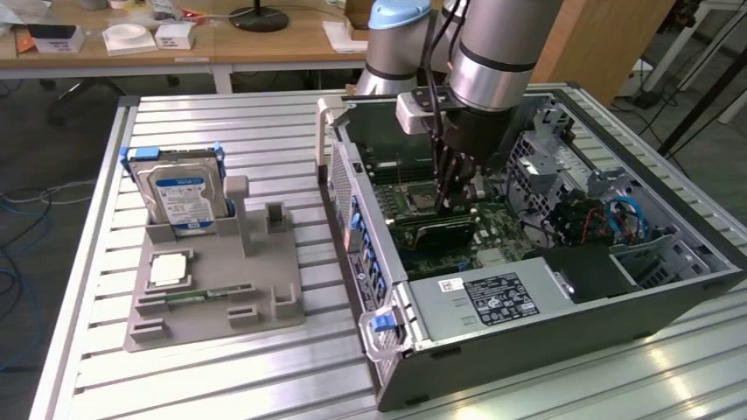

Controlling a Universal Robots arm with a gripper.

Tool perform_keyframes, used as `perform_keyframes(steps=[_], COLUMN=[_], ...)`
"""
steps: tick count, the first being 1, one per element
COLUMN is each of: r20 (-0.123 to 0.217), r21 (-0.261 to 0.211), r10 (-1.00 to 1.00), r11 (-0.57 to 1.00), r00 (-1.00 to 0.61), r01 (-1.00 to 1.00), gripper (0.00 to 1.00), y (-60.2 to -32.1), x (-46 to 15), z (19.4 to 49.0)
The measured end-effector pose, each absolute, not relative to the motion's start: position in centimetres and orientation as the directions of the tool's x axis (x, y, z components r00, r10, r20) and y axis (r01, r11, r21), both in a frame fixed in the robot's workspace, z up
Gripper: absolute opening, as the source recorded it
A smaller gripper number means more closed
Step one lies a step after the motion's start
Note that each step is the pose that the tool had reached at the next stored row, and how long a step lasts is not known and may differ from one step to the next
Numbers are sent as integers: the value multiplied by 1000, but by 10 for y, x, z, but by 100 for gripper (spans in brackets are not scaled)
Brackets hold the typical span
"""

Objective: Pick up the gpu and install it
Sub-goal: 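Press down on the gpu until it lock into place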

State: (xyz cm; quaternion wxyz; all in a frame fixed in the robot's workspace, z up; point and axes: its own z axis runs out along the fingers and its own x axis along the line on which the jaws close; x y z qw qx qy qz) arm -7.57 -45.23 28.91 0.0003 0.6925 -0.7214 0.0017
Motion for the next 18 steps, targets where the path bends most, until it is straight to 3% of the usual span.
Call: perform_keyframes(steps=[18], r20=[3], r21=[-2], r10=[-999], r11=[41], r00=[-41], r01=[-999], gripper=[11], y=[-453], x=[-76], z=[268])
